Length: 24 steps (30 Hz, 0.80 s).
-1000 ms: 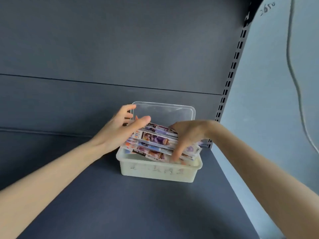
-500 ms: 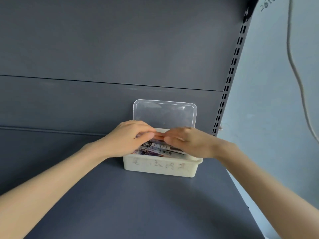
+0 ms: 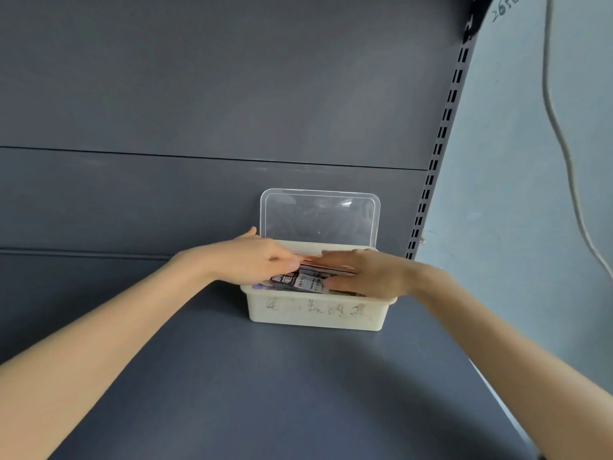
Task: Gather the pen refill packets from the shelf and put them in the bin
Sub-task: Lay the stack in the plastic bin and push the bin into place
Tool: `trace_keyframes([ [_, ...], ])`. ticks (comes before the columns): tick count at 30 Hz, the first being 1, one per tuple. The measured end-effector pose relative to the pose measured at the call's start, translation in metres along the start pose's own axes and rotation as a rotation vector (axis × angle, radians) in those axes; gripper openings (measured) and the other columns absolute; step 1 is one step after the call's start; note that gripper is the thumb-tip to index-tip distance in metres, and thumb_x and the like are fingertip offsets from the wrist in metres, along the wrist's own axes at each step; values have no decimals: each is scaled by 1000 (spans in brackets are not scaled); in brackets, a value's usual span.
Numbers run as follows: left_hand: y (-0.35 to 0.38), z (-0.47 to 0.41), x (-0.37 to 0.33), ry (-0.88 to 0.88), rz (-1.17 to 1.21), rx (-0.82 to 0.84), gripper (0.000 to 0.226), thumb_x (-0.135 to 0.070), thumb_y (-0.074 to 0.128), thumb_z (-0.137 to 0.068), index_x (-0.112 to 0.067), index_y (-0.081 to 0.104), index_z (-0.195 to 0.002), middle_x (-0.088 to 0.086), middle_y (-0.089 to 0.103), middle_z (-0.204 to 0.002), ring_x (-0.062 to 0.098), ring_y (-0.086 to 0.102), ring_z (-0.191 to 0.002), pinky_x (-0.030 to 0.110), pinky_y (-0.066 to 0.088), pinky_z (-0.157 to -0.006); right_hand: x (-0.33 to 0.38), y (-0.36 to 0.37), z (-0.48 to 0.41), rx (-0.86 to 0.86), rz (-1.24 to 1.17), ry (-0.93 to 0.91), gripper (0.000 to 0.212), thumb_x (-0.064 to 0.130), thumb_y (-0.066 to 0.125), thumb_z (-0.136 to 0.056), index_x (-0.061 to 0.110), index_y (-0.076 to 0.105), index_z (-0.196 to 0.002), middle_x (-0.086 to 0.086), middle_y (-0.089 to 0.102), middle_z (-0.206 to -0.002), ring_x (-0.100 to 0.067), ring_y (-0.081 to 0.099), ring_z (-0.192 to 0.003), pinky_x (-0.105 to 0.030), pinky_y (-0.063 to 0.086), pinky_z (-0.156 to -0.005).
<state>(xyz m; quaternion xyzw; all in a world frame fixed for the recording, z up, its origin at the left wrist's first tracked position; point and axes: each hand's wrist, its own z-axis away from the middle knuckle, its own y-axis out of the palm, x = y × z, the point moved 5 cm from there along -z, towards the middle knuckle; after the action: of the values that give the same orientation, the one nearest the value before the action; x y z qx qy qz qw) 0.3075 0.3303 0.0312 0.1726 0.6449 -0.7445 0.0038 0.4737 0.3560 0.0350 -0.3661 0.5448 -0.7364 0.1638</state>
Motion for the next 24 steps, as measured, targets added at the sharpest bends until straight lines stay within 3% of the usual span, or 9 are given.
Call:
trace_keyframes([
  [3, -1, -1, -3, 3, -15, 20, 36, -44, 29, -98, -37, 59, -117, -6, 66, -87, 8, 61, -97, 43, -6, -116, -9, -11, 5, -105, 10, 52, 52, 42, 55, -91, 36, 41, -141, 12, 39, -150, -16, 36, -138, -26, 25, -112],
  [6, 6, 0, -6, -17, -89, 115, 32, -44, 31, -98, -46, 56, -117, -12, 60, -130, 7, 46, -127, 50, -9, -117, -14, -3, 3, -23, 105, 97, 48, 53, 48, -90, 47, 42, -137, 17, 43, -147, -18, 37, -138, -39, 26, -115],
  [8, 7, 1, -10, -42, -109, 188, 34, -44, 33, -98, -47, 52, -125, -22, 54, -133, 7, 39, -132, 46, -6, -117, -14, 2, 2, 10, 153, 117, 46, 56, 43, -91, 51, 41, -137, 20, 42, -147, -17, 33, -140, -36, 20, -116],
  [11, 3, 2, -17, -44, -114, 258, 34, -43, 38, -97, -46, 50, -129, -28, 58, -111, 6, 46, -119, 36, 12, -115, -12, -2, 2, 9, 183, 166, 46, 56, 44, -91, 50, 41, -137, 17, 42, -148, -20, 33, -138, -34, 22, -112],
  [13, 2, 2, -18, -48, -57, 268, 35, -41, 44, -96, -43, 51, -129, -23, 57, -125, 5, 49, -120, 29, 27, -113, -11, -4, -1, 22, 198, 192, 47, 54, 47, -90, 48, 42, -136, 13, 43, -147, -22, 36, -136, -35, 24, -109],
  [16, -3, 2, -17, -46, -76, 126, 38, -44, 54, -90, -40, 55, -128, -19, 55, -132, 10, 45, -124, 29, 20, -112, -12, -4, -3, 15, 174, 190, 49, 55, 53, -87, 48, 45, -134, 9, 46, -145, -25, 40, -133, -38, 29, -111],
  [19, -13, 3, -13, -43, -37, -67, 41, -47, 63, -83, -40, 58, -123, -13, 55, -134, 16, 39, -129, 44, 7, -117, -11, -10, 1, -74, 131, 149, 52, 51, 59, -84, 40, 48, -134, 11, 46, -144, -21, 39, -134, -39, 25, -113],
  [22, -20, 6, -5, -56, 58, -153, 41, -49, 61, -83, -42, 56, -124, -11, 51, -137, 21, 37, -131, 39, 21, -113, -13, -13, 2, -159, 109, 121, 54, 51, 60, -84, 40, 47, -135, 13, 43, -146, -19, 32, -137, -39, 19, -113],
  [24, -16, 7, -6, -53, 10, -108, 37, -48, 55, -88, -40, 56, -125, -11, 54, -134, 19, 41, -126, 35, 21, -111, -14, -10, 1, -132, 129, 130, 52, 52, 57, -86, 40, 47, -135, 12, 43, -146, -20, 33, -137, -38, 18, -113],
])
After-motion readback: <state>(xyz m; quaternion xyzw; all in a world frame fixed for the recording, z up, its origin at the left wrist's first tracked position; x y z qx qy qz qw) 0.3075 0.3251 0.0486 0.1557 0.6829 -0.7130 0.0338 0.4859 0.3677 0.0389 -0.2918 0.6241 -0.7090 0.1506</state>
